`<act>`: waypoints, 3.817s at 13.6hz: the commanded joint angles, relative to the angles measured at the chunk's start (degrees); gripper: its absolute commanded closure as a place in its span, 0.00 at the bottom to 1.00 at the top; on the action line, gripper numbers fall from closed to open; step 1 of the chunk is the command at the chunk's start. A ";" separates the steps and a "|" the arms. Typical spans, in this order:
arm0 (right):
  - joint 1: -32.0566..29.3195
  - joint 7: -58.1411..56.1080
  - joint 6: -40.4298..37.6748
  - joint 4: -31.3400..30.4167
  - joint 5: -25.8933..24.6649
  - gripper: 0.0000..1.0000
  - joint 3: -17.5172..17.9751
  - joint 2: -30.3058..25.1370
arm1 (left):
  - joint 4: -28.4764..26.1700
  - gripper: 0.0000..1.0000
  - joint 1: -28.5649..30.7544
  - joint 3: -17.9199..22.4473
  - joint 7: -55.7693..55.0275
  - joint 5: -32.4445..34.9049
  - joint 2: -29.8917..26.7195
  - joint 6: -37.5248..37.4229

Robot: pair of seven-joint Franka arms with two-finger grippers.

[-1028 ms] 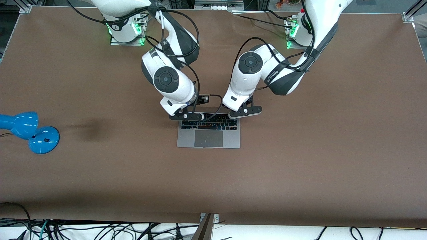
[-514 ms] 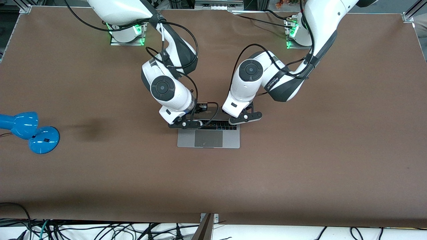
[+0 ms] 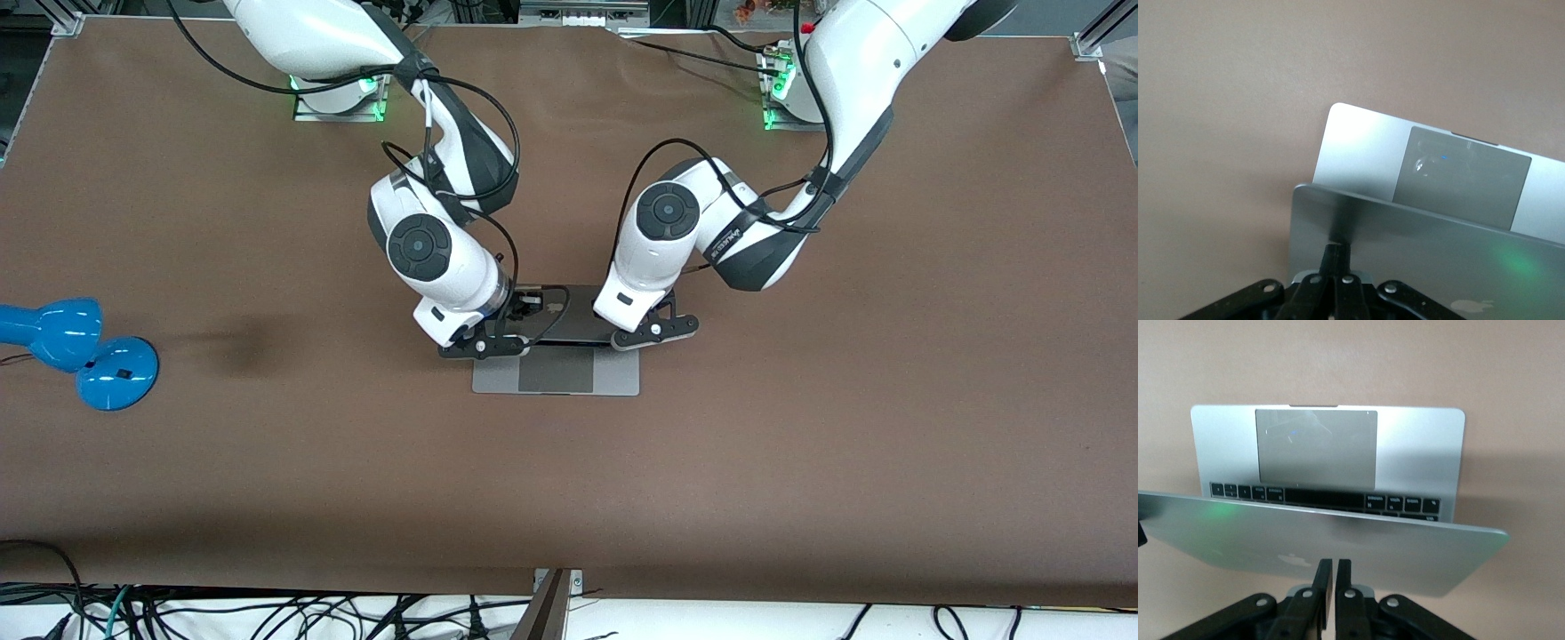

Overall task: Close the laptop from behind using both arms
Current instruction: 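Push the screen lid down with both grippers onto the keyboard, then press both grippers on the closed lid to seat it, then lift both grippers up off the closed laptop lid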

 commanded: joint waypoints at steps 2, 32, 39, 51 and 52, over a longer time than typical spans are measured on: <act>0.05 -0.87 4.08 -0.18 -3.03 0.91 0.11 1.83 | 3.62 1.00 -1.04 1.00 -1.46 2.50 3.34 -0.23; 0.14 -7.90 19.64 -0.18 -5.32 0.91 0.20 12.91 | 13.55 1.00 -3.23 2.32 -8.84 15.59 17.05 1.18; -1.00 -7.81 17.11 0.34 -4.27 0.53 0.20 11.42 | 13.46 1.00 -2.97 2.24 -8.84 15.68 15.57 0.83; -6.80 0.01 -16.89 3.41 -4.53 0.05 0.55 -5.01 | 2.84 0.00 0.37 1.45 2.93 0.74 -6.66 -12.17; -7.93 0.01 -20.40 4.64 -4.44 0.02 0.55 -6.85 | 2.74 0.00 0.37 1.45 4.77 0.48 -8.07 -14.01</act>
